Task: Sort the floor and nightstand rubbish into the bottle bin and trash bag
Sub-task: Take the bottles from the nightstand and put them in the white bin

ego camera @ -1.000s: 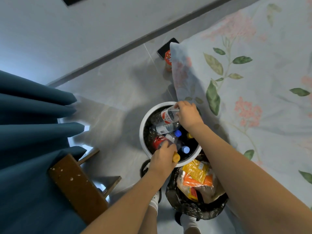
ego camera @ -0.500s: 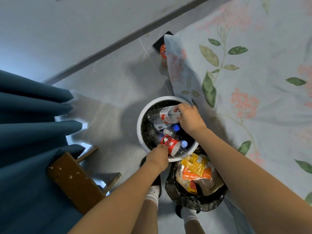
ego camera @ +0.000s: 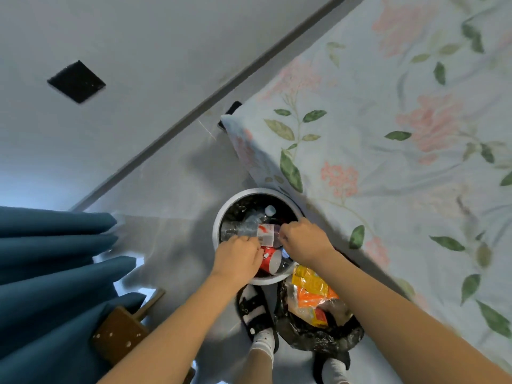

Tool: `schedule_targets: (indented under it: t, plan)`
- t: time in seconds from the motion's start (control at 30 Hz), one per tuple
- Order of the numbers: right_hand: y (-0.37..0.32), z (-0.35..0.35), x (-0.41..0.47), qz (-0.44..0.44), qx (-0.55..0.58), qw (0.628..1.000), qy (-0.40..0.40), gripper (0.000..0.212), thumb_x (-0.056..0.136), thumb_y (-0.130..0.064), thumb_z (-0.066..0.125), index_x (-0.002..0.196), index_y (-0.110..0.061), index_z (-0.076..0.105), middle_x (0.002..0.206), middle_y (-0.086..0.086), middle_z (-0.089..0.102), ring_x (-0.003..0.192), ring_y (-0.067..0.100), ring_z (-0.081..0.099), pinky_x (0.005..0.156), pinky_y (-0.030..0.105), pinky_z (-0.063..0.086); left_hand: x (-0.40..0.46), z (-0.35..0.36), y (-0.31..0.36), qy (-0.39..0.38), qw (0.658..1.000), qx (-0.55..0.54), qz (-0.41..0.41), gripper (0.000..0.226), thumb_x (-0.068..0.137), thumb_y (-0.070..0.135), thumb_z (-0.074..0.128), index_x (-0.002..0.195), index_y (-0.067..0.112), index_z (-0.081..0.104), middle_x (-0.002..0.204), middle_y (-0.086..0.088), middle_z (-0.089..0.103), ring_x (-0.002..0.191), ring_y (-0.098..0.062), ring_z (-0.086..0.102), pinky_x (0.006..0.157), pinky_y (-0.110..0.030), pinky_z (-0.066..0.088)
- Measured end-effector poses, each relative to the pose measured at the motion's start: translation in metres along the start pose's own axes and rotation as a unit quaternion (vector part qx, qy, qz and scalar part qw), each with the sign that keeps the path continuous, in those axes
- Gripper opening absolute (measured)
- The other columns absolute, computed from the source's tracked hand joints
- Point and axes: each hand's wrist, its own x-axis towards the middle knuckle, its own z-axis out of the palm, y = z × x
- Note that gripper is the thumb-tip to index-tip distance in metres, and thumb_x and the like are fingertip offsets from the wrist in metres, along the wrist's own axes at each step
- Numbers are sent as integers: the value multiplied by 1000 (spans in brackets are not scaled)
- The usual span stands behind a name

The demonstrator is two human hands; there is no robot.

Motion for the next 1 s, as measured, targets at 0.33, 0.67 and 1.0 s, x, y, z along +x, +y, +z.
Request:
schedule_targets:
  t: [0.33, 0.67, 1.0]
  plan:
    - [85, 16, -150, 137, 95, 981, 99, 30, 96, -36, 43, 111, -16, 58, 108, 6, 66, 109, 28, 51, 78, 37, 45, -39, -18, 106, -1, 995, 74, 67, 33, 95, 44, 40, 116, 23, 56, 92, -1, 70, 90, -23, 64, 65, -32, 43]
    - [271, 108, -417, 321, 173, 900, 237, 53, 87, -53, 53, 129, -22, 44, 109, 9, 64, 106, 32, 55, 78, 39, 45, -101, 73, 385, 15, 947, 188, 260, 33, 94, 50, 44, 97, 25, 66, 89, 1, 72, 91, -25, 66, 74, -35, 48]
    - [372, 285, -757, 554, 255, 740, 283, 50, 90, -53, 48, 129, -21, 48, 106, 7, 65, 108, 31, 53, 70, 35, 35, -242, 195, 707, -47, 841, 256, 474, 35, 96, 45, 44, 110, 19, 65, 97, 1, 73, 94, -26, 65, 76, -33, 48]
